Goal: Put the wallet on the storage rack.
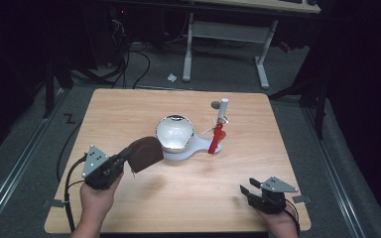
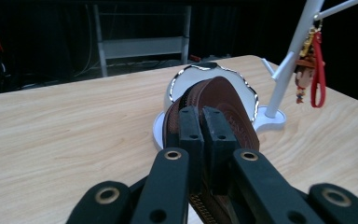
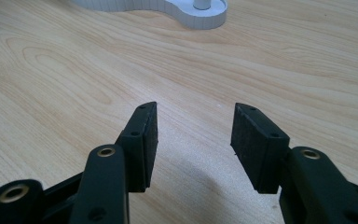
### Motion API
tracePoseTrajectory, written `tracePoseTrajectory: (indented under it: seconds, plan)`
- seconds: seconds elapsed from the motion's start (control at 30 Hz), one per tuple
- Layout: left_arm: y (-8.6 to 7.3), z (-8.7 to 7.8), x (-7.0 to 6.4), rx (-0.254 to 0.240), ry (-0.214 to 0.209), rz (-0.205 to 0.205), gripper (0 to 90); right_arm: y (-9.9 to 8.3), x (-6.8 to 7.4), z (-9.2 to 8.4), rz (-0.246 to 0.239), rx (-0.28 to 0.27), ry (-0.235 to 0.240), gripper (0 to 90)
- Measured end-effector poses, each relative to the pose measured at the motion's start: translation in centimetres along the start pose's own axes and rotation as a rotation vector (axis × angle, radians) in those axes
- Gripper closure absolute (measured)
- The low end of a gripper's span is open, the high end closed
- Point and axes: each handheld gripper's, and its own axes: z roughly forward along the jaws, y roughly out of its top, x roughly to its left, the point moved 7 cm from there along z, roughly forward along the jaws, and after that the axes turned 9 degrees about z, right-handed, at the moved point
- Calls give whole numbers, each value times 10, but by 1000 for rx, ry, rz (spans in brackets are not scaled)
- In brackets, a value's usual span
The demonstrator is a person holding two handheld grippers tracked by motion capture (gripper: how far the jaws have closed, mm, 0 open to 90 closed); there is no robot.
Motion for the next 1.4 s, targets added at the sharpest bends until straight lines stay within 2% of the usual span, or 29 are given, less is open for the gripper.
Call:
tracePoseTrajectory:
  seconds: [0.4, 0.73, 0.9, 1.2, 1.4]
  plan:
    - [24, 27, 7, 34, 16, 42, 877, 0, 0, -4, 5, -10, 1, 516]
    - [36, 59, 10, 126, 3, 89, 876, 1, 0, -5, 12, -12, 5, 518]
    - [39, 70, 8, 145, 4, 93, 876, 1, 1, -5, 11, -15, 14, 518]
    - [38, 88, 8, 212, 7, 79, 874, 1, 0, -6, 15, -18, 21, 519]
    - [42, 97, 6, 239, 21, 72, 871, 2, -1, -7, 17, -21, 20, 519]
